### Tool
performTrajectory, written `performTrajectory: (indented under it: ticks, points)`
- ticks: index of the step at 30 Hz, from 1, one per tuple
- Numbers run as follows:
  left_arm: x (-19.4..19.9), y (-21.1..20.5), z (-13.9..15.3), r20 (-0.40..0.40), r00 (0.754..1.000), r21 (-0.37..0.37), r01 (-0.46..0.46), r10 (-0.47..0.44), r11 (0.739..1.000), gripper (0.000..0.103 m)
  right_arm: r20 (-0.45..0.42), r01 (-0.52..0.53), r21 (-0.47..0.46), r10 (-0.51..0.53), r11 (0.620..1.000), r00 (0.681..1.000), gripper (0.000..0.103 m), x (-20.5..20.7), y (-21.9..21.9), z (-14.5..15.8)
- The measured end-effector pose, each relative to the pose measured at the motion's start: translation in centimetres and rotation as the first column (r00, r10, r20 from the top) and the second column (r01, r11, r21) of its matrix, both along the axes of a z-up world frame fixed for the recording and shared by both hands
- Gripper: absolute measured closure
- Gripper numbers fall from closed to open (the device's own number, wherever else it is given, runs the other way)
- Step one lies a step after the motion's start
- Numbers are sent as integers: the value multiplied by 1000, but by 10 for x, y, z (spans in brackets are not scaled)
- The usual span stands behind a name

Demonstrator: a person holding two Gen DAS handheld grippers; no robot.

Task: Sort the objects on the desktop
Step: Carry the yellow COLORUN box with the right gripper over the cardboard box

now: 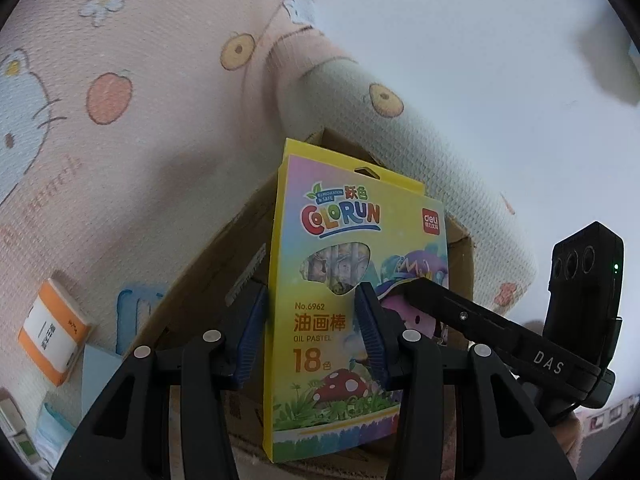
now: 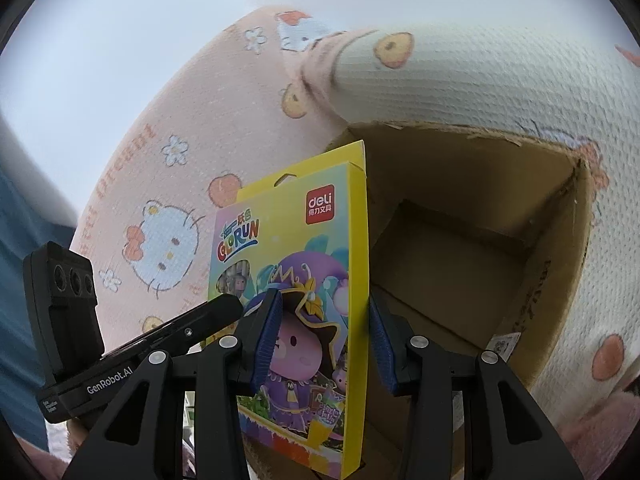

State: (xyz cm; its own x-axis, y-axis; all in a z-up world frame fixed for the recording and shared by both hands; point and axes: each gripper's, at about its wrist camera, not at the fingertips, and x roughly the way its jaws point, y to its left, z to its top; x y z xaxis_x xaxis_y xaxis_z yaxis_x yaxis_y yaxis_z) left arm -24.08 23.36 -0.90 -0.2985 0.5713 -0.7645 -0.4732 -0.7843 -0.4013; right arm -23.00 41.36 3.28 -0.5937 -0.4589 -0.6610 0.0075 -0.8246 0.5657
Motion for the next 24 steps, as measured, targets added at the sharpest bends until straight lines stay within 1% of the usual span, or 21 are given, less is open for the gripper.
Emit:
performTrajectory:
  ticks: [4,7,9,11,12,14,19,24]
  points:
    - [-4,8,-6,33,999,-9,3,-3,1000,53,29,-8,13,7,1000,1000,63,-10,7,-2]
    - [-4,10,-12,69,998,-16,-8,9,1000,53,65,-40,23,38,999,997,63,-17,13,-7]
    - [-4,10,-19,100,995,-19,-10,12,1000,53,107,-79,31,76,996,991,62,-25,14,-11]
    - [-9,10,-27,152,988,-11,-18,19,1000,53,144,-109,45,102,993,984,62,-35,15,-13]
    - [-11,9,-32,182,983,-5,-26,26,1000,53,154,-134,68,123,989,980,62,-40,14,-13]
    - [-14,8,-37,216,976,-4,-37,37,999,53,173,-169,109,149,980,974,62,-50,10,-12]
    - [-14,10,-44,239,969,-23,-53,57,998,53,208,-246,148,213,958,955,60,-69,4,-11]
    - [-12,18,-51,249,967,-57,-45,58,997,53,251,-322,203,269,925,930,59,-83,-1,-16]
